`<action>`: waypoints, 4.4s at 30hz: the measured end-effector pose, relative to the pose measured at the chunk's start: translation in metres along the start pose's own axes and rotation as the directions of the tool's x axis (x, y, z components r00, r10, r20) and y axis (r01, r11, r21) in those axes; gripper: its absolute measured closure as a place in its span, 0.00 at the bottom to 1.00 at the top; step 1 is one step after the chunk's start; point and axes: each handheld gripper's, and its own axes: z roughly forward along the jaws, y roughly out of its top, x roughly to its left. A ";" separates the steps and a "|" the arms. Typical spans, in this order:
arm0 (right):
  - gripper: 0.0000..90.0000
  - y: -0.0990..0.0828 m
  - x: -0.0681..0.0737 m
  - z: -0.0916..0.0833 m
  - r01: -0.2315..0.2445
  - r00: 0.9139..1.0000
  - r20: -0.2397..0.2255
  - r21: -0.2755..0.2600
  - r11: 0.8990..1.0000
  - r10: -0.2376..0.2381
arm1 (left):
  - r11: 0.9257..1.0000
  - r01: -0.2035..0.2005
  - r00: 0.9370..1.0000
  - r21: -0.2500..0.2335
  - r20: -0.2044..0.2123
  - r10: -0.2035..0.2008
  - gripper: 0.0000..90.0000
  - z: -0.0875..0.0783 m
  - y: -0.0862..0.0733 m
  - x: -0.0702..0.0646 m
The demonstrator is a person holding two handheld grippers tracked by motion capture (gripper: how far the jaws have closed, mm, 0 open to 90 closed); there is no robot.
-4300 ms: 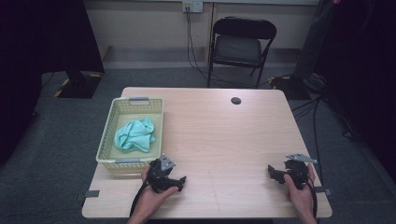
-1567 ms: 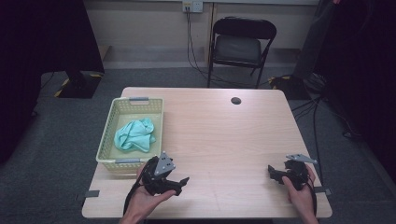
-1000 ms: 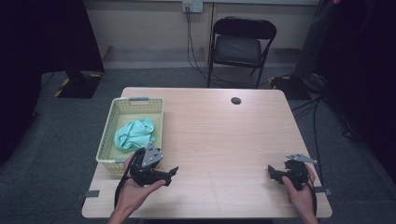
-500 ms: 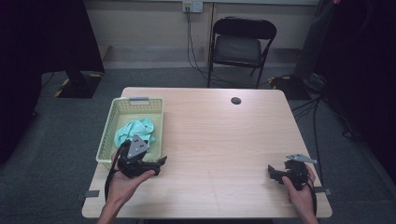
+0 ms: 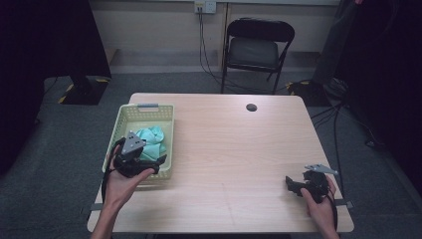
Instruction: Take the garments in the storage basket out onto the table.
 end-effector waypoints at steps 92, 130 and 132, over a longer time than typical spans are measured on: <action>0.08 0.000 0.000 0.000 0.000 1.000 0.000 0.000 1.000 0.000 | 0.919 0.120 0.987 0.375 -0.146 -0.070 0.15 0.108 -0.022 0.096; 0.08 0.000 0.000 0.000 0.000 1.000 0.000 0.000 1.000 0.000 | 0.848 0.128 0.987 0.515 -0.154 -0.055 0.07 0.134 -0.037 0.098; 0.08 0.000 0.000 0.000 0.000 1.000 0.000 0.000 1.000 0.000 | 0.847 0.136 0.986 0.513 -0.151 -0.067 0.07 0.134 -0.038 0.099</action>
